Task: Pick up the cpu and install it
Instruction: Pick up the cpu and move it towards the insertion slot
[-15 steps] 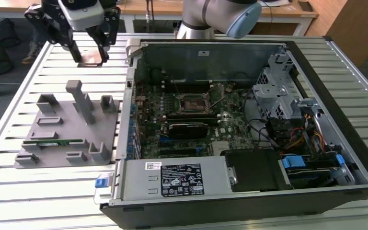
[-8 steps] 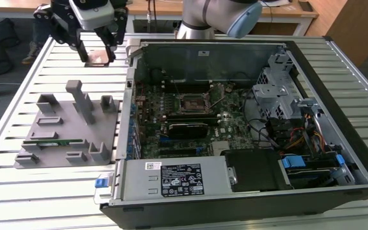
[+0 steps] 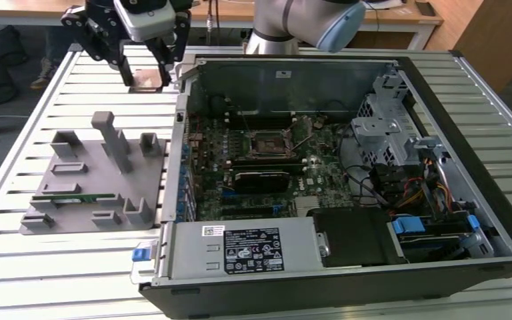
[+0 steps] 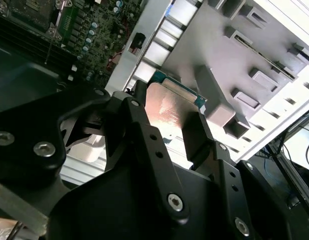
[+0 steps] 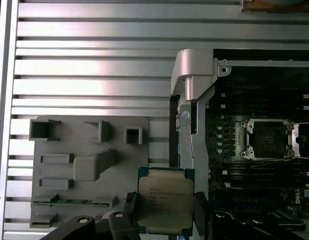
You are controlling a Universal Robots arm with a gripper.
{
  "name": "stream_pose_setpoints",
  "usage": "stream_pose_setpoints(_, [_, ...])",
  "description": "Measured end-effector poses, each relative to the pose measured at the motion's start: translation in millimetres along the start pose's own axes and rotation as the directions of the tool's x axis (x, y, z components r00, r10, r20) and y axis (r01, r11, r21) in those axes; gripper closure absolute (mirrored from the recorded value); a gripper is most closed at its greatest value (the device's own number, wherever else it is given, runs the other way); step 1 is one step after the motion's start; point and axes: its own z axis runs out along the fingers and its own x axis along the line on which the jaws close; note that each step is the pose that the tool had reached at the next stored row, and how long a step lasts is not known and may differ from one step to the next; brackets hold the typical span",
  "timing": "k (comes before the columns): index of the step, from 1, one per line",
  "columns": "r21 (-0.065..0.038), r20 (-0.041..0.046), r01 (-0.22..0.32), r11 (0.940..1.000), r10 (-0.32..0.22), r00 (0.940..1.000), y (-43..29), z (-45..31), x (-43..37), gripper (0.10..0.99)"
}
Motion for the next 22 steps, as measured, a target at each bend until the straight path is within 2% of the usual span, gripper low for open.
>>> stream_pose_setpoints(22, [0.000, 0.0000, 0.000, 1.0000, 0.000, 1.0000, 2.9, -0.3, -38.4, 0.553])
